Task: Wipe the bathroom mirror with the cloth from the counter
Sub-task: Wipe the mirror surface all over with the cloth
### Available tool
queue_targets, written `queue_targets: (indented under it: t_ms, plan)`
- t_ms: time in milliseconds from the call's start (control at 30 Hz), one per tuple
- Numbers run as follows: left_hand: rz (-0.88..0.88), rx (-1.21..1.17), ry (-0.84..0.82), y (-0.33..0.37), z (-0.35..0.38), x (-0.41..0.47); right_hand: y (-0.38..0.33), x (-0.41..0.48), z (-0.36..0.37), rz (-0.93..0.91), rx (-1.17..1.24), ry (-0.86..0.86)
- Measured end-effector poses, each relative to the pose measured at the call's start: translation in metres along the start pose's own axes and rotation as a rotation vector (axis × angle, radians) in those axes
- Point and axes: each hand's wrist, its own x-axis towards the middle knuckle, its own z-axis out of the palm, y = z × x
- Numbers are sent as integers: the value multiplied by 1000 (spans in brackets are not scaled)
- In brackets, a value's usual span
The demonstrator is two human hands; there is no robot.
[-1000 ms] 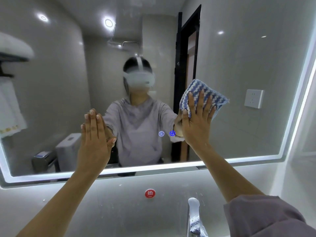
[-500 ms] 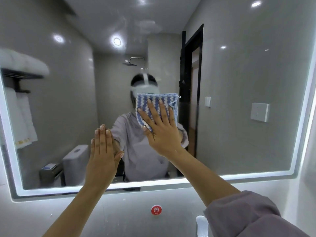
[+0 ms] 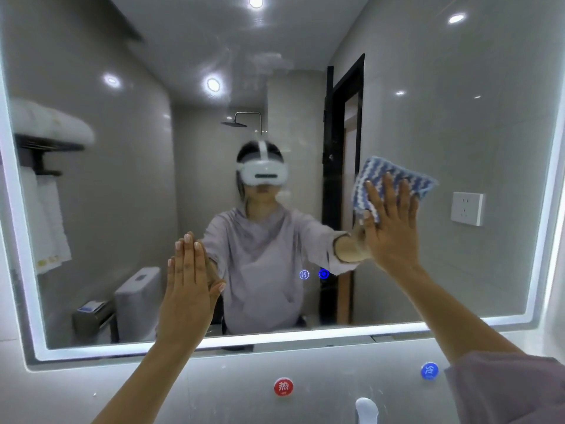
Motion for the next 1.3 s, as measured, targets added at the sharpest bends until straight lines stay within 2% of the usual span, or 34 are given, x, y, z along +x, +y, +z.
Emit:
queue_targets:
  t_ms: [100,367,567,767,967,1033,1200,1300]
  plan:
    - [-4,2,7,1,2,1,15,-2,-2,134,16,-8]
    - [-36,14,-1,8,-1,3,-12,6,1,225,-11,67]
    - [-44,29,-28,8,-3,2,-66,37,4,166,19,91]
    - [-62,91,-67,7,-5,4,-120,56,9,-37,-2,88]
    - [-26,139,-17,7,-9,2,-176,57,8,-462,-38,1]
    - [-43,101,-58,7,-10,3,-190,54,10,-563,-72,-26]
    - [-42,76,-66,9,-16,4,-180,67,6,-669,-109,-46]
    - [-21,92,-31,5,-12,3,-156,81,2,-623,-82,-2]
